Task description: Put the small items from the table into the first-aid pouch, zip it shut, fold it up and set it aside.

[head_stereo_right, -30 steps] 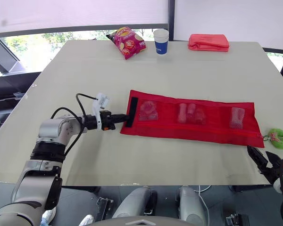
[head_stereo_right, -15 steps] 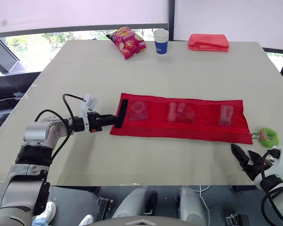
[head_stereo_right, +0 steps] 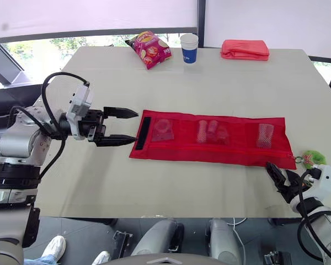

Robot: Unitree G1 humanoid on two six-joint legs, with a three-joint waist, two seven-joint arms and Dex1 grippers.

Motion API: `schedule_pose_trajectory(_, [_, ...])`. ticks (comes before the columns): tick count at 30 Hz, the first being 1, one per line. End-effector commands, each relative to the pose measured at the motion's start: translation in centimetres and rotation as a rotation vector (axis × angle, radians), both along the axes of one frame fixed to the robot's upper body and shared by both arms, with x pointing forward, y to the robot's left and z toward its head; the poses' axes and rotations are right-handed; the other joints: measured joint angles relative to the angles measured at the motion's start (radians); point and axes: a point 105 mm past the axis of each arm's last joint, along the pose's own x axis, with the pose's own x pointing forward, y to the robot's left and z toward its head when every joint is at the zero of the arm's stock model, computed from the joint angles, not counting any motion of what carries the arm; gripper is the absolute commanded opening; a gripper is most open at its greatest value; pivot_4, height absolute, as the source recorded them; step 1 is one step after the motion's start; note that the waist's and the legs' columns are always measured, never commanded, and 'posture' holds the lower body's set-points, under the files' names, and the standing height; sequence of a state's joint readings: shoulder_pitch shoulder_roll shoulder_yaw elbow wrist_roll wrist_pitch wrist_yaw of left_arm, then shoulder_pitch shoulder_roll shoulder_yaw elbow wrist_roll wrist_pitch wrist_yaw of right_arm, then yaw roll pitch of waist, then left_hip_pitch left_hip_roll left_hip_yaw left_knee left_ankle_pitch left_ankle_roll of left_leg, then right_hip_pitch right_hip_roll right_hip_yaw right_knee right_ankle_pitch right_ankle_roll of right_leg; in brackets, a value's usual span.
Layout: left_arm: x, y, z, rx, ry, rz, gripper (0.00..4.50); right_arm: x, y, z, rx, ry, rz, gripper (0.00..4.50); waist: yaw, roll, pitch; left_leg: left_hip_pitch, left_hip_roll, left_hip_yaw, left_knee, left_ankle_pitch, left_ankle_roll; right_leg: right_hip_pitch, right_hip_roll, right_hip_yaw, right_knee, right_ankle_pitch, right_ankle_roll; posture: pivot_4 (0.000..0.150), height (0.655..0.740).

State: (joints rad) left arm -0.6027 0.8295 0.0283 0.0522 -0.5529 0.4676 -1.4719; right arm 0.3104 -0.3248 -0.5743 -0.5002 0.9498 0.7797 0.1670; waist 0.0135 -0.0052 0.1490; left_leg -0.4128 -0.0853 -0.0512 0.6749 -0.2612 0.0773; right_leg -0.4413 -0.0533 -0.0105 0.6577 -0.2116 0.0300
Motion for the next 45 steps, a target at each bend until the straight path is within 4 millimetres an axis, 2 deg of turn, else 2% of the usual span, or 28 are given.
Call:
schedule_pose_trajectory(1, [-2.7,-3.1,3.0,-0.04,-0.059,-0.177,4.48,0.2,-0.7,0.2,-0.008,-0.014,-0.065,4.5,0.0,0.0,0.0,0.0,0.0,0.0,0.0,0.0,0.0,0.0,0.0,0.0,0.0,0.0,0.0,0.15,0.7395])
schedule_pose_trajectory(8, [-4.7,-5.5,4.6,-0.064,-0.074,-0.296,4.48,0.4,-2.4,1.3,-0.103,-0.038,-0.135,4.5,0.0,0.0,0.0,0.001,0.0,0.0,0.0,0.0,0.0,0.001,0.001,0.0,0.0,0.0,0.0,0.15,0.7395])
schedule_pose_trajectory(19, [-5.3,-6.4,5.2,-0.068,-0.096,-0.356,4.48,2.0,-3.6,1.0,-0.145,-0.06,-0.12,4.5,-0.002,0.001,0.0,0.002,0.0,0.002,0.0,0.0,0.0,0.001,0.002,0.001,0.0,0.0,0.0,0.15,0.7395])
schedule_pose_trajectory(25, [-5.3,-6.4,5.0,-0.062,-0.099,-0.357,4.48,2.2,-1.8,0.0,0.016,-0.033,0.004,4.5,-0.001,0.001,0.0,0.003,0.0,0.001,0.0,0.001,0.0,0.002,0.002,0.001,0.0,0.0,0.0,0.15,0.7395])
schedule_pose_trajectory(28, [-5.0,-6.2,4.7,-0.048,-0.113,-0.335,4.48,1.9,-1.3,-0.6,0.032,-0.004,0.055,4.5,-0.002,0.001,0.0,0.004,0.0,0.001,0.0,0.001,0.0,0.004,0.002,0.001,0.0,0.0,0.0,0.15,0.7395])
schedule_pose_trajectory(29, [-5.0,-6.1,4.6,-0.049,-0.113,-0.334,4.5,1.8,-1.2,-0.8,0.025,0.005,0.063,3.95,-0.003,0.0,0.0,0.006,0.0,0.002,0.0,0.0,0.0,0.005,0.002,0.001,0.0,0.0,0.0,0.15,0.7395])
schedule_pose_trajectory(31, [-5.0,-6.1,4.6,-0.05,-0.113,-0.334,4.5,1.9,-1.3,-1.0,0.015,0.016,0.065,3.24,-0.003,0.0,0.001,0.014,0.001,0.002,-0.004,0.0,0.0,0.012,0.002,0.002,-0.002,-0.001,-0.002,0.15,0.7395])
schedule_pose_trajectory(38, [-4.8,-5.5,4.0,-0.048,-0.119,-0.323,4.5,2.5,-1.6,-1.5,-0.039,0.027,0.068,0.27,-0.009,0.0,0.001,0.015,0.001,0.002,-0.005,0.0,0.0,0.013,0.003,0.002,-0.002,-0.002,-0.002,0.15,0.7395])
schedule_pose_trajectory(39, [-4.8,-5.5,4.0,-0.047,-0.12,-0.322,4.5,2.6,-1.7,-1.3,-0.038,0.015,0.057,0.03,-0.009,0.0,0.0,0.015,0.001,0.002,-0.005,0.0,0.0,0.013,0.003,0.002,-0.002,-0.002,-0.002,0.15,0.7395])
schedule_pose_trajectory(45, [-4.6,-5.4,3.9,-0.046,-0.127,-0.318,4.5,2.9,-2.8,0.7,-0.03,-0.07,0.005,0.03,-0.008,0.0,0.001,0.015,0.001,0.002,-0.005,0.0,0.0,0.013,0.003,0.002,-0.002,-0.002,-0.002,0.15,0.7395])
